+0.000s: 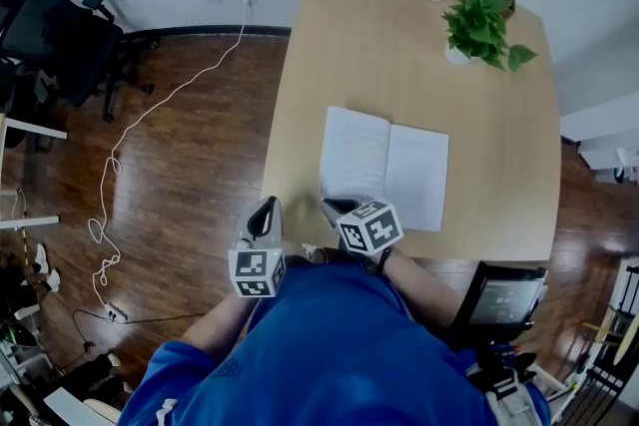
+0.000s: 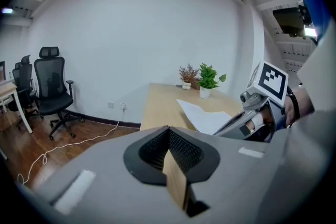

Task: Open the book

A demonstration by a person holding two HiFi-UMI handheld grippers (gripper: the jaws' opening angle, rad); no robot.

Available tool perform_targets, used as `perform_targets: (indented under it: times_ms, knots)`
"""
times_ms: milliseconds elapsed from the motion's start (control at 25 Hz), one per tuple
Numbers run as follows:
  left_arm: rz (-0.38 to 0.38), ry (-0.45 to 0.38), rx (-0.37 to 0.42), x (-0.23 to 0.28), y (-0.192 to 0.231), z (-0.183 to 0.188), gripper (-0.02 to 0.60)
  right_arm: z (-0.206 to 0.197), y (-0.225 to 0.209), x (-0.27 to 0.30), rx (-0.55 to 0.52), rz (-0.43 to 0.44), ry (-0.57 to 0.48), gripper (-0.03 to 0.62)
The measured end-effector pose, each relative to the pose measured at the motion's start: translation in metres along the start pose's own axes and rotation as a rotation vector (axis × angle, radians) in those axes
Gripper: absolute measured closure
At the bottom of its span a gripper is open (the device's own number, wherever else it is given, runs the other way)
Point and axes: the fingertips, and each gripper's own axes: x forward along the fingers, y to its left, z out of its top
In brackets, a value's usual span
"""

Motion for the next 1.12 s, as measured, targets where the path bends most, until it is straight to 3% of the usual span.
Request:
perform_targets:
  times_ms: [440,1120]
  knots:
    - [0.028,0.012,-0.026,-0.007,0.031,-0.011,0.575,-0.016,-0.011,0.039,-0.002,-0.067,0.092,0.59]
    - [0.038,0.014,-0.037,-0.011,0.039,-0.013,0.575,-0.03,-0.023,0.052,0.009,-0.115,0.156,0.589]
